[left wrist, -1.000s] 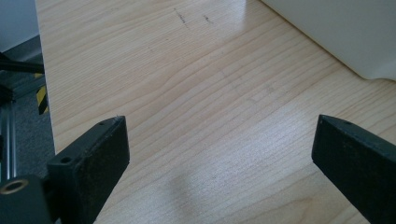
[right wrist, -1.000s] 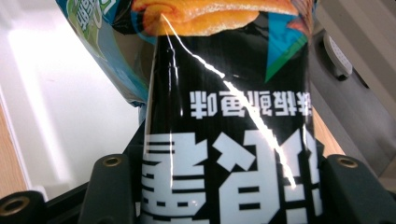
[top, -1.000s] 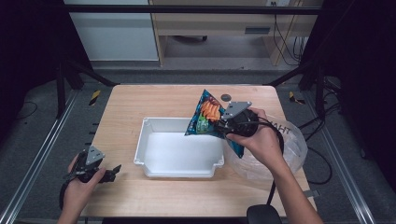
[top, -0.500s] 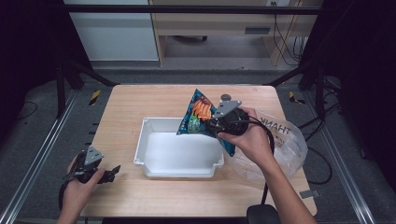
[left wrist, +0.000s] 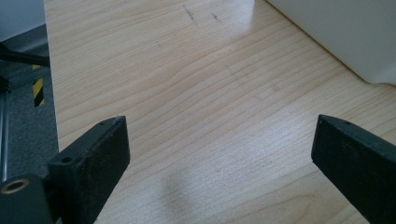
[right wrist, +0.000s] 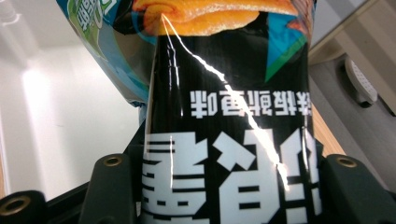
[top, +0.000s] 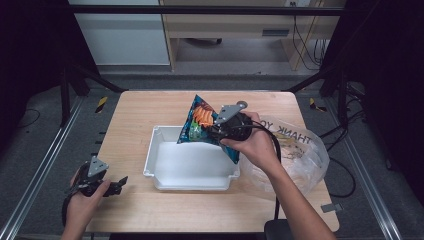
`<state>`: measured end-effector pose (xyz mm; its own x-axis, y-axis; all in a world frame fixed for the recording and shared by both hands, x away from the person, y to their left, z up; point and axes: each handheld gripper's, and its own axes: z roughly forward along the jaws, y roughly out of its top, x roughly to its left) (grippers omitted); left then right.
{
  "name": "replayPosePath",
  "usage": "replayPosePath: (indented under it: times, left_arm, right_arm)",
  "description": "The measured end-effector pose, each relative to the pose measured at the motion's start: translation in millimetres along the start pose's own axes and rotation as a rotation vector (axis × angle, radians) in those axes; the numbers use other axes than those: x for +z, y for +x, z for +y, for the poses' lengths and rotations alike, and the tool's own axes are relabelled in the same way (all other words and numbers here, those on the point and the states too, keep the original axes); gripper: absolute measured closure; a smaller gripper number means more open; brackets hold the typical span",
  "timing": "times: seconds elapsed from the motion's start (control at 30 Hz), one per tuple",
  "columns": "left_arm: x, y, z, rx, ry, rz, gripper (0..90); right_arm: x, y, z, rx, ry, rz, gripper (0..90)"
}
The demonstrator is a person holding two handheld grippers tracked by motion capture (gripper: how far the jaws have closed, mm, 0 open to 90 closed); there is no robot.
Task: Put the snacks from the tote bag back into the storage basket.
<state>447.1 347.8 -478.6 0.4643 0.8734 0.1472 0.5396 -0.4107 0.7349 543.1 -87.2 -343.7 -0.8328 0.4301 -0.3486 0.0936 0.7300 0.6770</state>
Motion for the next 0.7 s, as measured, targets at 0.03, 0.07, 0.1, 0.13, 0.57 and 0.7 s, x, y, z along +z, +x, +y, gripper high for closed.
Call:
replayPosePath:
  times: [0.03,0.07,0.1,0.13,0.57,0.7]
  left_arm:
    - [1.1,1.3,0.2,-0.028,-0.014,-0.024,4.1]
    - [1.1,1.3,0.2,-0.028,-0.014,-0.024,4.2]
    - [1.3,1.9,0.5,-0.038,-0.024,-0.032,4.2]
    - [1.1,1.9,0.8,-0.036,-0.025,-0.032,4.2]
    - [-3.9,2.3,3.0,-0.019,-0.044,-0.015,4.2]
    - [-2.0,-2.0,4.7,0.038,-0.018,0.024,4.2]
  right_arm:
    - [3.7,2.5,4.6,-0.016,0.001,0.010,43.5]
    - [5.2,4.3,6.8,-0.023,-0.002,0.012,43.5]
    - [5.2,4.3,6.8,-0.023,-0.002,0.012,43.5]
    - [8.6,7.7,10.5,-0.034,-0.007,0.017,43.4]
    - [18.6,22.3,25.9,-0.061,-0.031,0.036,43.4]
    - [22.2,27.3,28.2,-0.088,-0.022,0.047,43.4]
